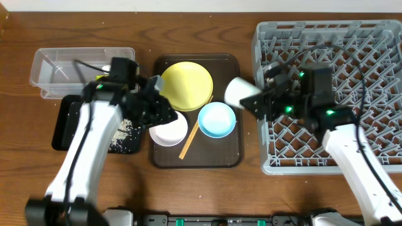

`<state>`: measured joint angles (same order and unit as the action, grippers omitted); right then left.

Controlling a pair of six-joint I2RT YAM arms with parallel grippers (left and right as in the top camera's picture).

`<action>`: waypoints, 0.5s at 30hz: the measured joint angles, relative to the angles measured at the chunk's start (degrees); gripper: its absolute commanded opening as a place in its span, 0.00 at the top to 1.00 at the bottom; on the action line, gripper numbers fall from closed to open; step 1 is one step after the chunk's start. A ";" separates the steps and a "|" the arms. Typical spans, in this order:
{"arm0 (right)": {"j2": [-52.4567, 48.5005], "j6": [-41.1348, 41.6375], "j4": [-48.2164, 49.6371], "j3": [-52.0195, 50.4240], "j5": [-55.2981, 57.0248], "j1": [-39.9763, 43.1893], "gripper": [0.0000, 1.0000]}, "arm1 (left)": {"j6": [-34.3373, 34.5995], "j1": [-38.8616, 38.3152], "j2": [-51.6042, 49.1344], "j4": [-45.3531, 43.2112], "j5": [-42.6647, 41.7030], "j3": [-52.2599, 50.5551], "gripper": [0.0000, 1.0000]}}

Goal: Sort waste into correct bins and load items into the dishwasher rack
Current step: 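Carry the white cup with the right gripper into the dish rack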

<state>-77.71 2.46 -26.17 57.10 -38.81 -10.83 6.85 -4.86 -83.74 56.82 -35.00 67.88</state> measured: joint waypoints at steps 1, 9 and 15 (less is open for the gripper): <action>0.24 0.31 -2.51 2.27 2.78 0.33 0.99 | -0.24 0.33 1.75 0.17 1.44 0.00 0.58; 0.35 0.39 -15.30 17.53 24.06 1.31 0.99 | -0.96 0.59 7.32 0.39 7.21 0.00 0.58; -4.79 0.44 -23.74 28.33 31.91 5.53 0.99 | -0.96 0.63 7.30 0.74 8.35 0.00 0.58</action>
<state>-82.50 2.90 -49.91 85.43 -6.90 -5.30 5.89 -4.23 -76.44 57.56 -26.65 67.88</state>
